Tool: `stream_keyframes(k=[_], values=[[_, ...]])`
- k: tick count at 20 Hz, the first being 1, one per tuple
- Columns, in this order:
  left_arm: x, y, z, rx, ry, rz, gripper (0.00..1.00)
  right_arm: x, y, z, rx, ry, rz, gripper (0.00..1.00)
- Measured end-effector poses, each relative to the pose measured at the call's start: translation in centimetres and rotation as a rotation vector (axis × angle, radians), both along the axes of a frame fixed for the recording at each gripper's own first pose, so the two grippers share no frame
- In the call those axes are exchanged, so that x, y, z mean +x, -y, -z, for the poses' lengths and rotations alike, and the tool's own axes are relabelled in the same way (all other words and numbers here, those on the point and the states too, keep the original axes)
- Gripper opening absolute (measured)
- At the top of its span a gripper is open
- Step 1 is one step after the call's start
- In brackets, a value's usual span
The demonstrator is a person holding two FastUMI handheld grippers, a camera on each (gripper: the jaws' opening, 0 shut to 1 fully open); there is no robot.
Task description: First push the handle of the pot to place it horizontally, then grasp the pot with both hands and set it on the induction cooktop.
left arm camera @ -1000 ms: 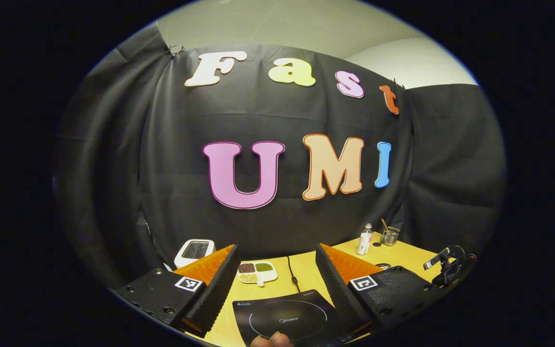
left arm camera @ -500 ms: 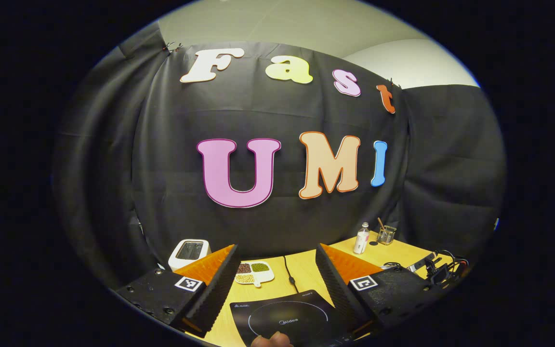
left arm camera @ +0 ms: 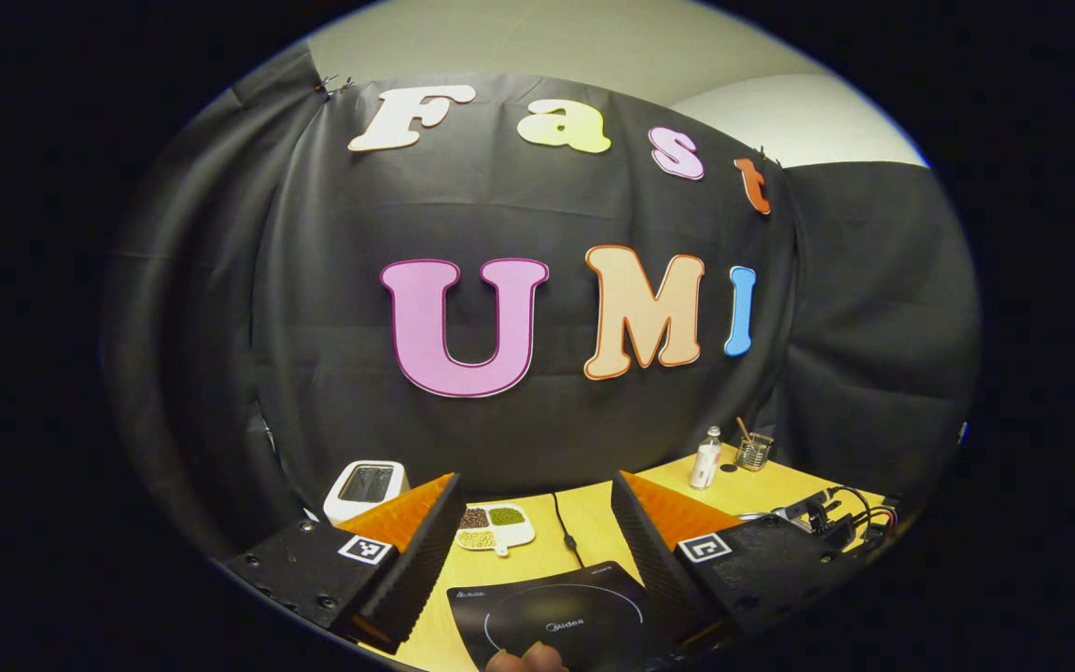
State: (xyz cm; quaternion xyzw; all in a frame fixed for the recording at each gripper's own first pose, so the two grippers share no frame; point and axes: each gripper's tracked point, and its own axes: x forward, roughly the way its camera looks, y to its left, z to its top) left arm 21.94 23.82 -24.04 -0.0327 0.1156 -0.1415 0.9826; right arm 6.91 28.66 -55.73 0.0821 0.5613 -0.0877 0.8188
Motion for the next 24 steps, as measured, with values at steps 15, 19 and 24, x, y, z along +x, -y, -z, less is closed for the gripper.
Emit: stream_keyframes(k=[15, 19, 24], values=[[-0.5, 0.3, 0.2, -0.02, -0.026, 0.007, 0.95, 1.7, -1.3, -1.9, 0.084, 0.067, 0.036, 0.0], [-1.5, 2.0, 0.4, -0.067, -0.059, 0.041, 0.95, 2.1, 0.8, -4.6, 0.071, 0.146, 0.075, 0.0], [-2.4, 4.3, 1.5, -0.111, -0.113, 0.088, 0.95, 1.6, 4.3, -7.4, -0.036, 0.218, 0.038, 0.03]])
